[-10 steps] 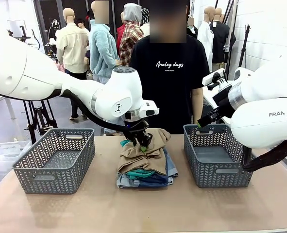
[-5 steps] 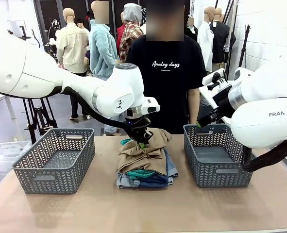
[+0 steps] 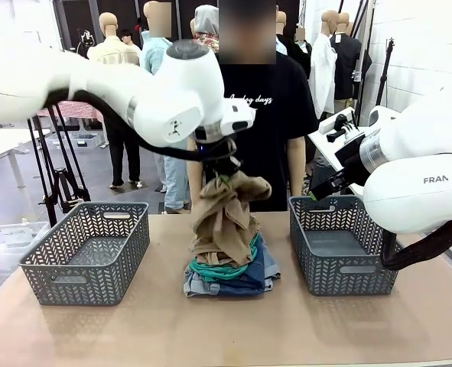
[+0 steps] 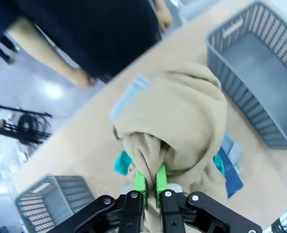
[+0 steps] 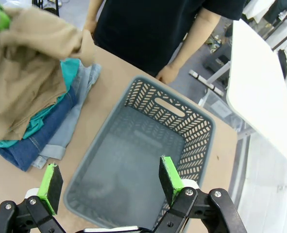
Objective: Sort the tops and bottoms.
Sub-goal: Lift clothes from the center of the table with your left hand, then sort the clothes according to human instructions.
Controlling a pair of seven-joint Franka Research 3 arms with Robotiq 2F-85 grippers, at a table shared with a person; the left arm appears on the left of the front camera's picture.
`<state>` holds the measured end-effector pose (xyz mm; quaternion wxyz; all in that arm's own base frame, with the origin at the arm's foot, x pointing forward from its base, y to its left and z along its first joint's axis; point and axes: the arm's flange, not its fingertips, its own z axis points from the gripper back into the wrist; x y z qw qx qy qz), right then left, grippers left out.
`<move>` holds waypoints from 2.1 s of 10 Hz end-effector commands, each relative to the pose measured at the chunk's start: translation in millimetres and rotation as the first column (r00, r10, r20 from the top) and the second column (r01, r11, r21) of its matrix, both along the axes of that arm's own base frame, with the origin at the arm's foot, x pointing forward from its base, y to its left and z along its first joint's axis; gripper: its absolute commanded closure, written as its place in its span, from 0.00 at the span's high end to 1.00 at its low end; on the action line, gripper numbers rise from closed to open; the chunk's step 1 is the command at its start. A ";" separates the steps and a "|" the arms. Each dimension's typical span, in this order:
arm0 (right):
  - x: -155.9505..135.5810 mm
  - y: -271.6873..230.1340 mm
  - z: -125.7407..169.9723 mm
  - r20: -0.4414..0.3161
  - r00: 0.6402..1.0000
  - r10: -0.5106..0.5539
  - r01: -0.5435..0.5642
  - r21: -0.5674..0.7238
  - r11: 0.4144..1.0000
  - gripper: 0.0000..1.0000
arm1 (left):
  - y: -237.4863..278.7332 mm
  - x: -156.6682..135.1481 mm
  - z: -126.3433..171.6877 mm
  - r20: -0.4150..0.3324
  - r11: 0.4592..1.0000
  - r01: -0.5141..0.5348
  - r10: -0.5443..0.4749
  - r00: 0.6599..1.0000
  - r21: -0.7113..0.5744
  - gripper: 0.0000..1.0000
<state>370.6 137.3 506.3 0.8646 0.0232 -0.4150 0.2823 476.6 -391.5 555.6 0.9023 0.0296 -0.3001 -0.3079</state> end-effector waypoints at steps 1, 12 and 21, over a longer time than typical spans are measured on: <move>0.3 0.5 -0.1 0.005 1.000 -0.002 0.002 -0.002 1.000 1.00 | -11.5 -10.7 28.7 0.145 0.999 0.001 -0.007 0.989 0.042 0.00; 0.3 0.5 -0.1 0.005 1.000 -0.002 0.002 -0.002 1.000 1.00 | -28.7 -51.0 129.2 0.405 0.989 -0.039 -0.024 0.914 0.145 0.00; 0.3 0.5 -0.1 0.005 1.000 -0.002 0.002 -0.002 1.000 1.00 | -28.7 -51.0 129.2 0.405 0.989 -0.039 -0.024 0.914 0.145 0.00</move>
